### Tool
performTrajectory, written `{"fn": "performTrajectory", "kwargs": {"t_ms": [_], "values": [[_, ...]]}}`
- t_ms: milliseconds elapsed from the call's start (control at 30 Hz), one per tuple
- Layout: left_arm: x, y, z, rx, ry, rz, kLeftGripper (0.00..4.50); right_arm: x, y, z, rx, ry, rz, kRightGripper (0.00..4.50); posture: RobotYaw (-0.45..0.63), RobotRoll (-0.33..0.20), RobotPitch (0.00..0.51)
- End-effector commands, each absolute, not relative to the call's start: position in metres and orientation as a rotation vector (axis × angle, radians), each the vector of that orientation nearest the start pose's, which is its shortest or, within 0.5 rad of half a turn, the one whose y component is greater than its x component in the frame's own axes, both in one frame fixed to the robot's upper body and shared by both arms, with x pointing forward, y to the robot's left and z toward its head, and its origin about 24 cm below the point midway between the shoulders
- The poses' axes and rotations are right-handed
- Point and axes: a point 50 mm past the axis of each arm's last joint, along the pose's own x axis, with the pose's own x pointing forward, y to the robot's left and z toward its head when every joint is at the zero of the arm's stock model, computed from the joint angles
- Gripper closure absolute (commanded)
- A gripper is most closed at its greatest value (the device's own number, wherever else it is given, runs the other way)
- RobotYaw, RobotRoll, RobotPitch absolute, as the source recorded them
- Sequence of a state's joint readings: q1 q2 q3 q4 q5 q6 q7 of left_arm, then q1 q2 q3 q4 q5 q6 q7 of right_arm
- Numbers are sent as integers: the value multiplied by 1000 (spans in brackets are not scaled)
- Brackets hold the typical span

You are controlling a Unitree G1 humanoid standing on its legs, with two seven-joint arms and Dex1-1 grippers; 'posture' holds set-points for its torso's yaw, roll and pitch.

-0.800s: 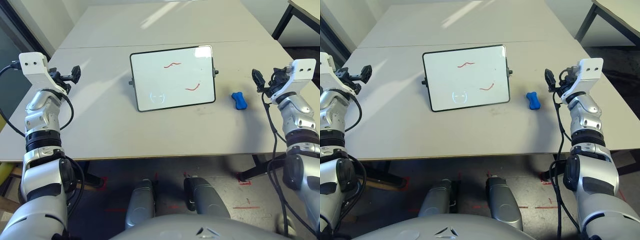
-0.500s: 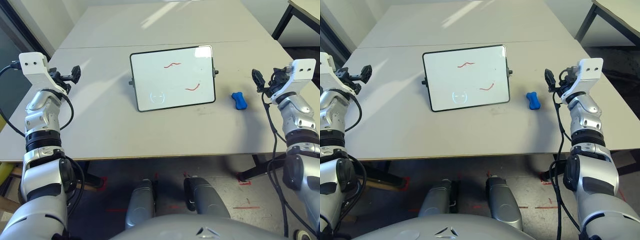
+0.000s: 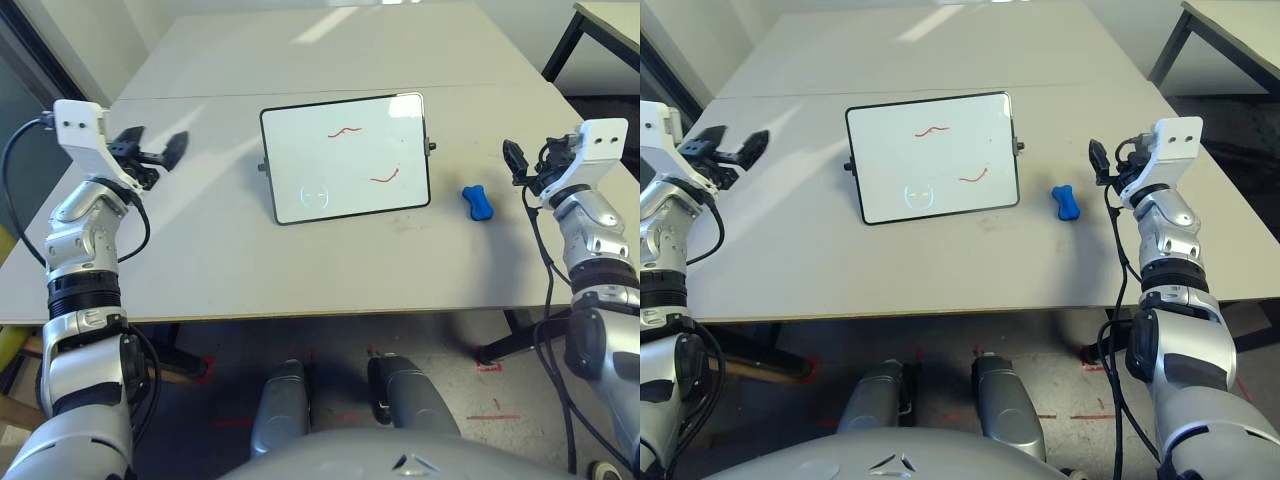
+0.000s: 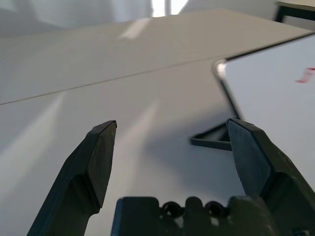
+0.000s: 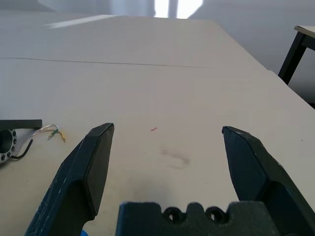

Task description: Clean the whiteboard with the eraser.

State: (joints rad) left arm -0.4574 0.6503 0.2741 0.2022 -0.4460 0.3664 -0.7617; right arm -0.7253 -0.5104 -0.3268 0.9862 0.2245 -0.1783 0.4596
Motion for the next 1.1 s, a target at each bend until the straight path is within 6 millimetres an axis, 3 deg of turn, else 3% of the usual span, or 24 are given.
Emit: {"fn": "performTrajectory", "kwargs": {"t_ms": [33, 200, 367, 533, 633, 900, 1100], "values": [[300, 252, 171, 99, 30, -697, 0, 356, -303, 115, 3, -41, 15, 34, -49, 0, 65], [298, 233, 159, 141, 105, -831, 0, 356, -303, 116, 8, -20, 10, 34, -72, 0, 70], [304, 227, 153, 153, 126, -860, 0, 355, -305, 119, -10, 38, 9, 34, -103, 0, 73], [309, 223, 151, 159, 130, -888, 0, 352, -304, 128, -110, 247, 56, 34, -129, 0, 79], [310, 221, 148, 169, 140, -901, 0, 344, -300, 137, -162, 461, 83, 34, -145, 0, 84], [314, 217, 145, 177, 147, -920, 0, 330, -277, 173, -69, 686, 72, 34, -172, 0, 92], [314, 213, 141, 176, 154, -931, 0, 328, -249, 170, 26, 788, 83, 34, -178, 0, 100]]}}
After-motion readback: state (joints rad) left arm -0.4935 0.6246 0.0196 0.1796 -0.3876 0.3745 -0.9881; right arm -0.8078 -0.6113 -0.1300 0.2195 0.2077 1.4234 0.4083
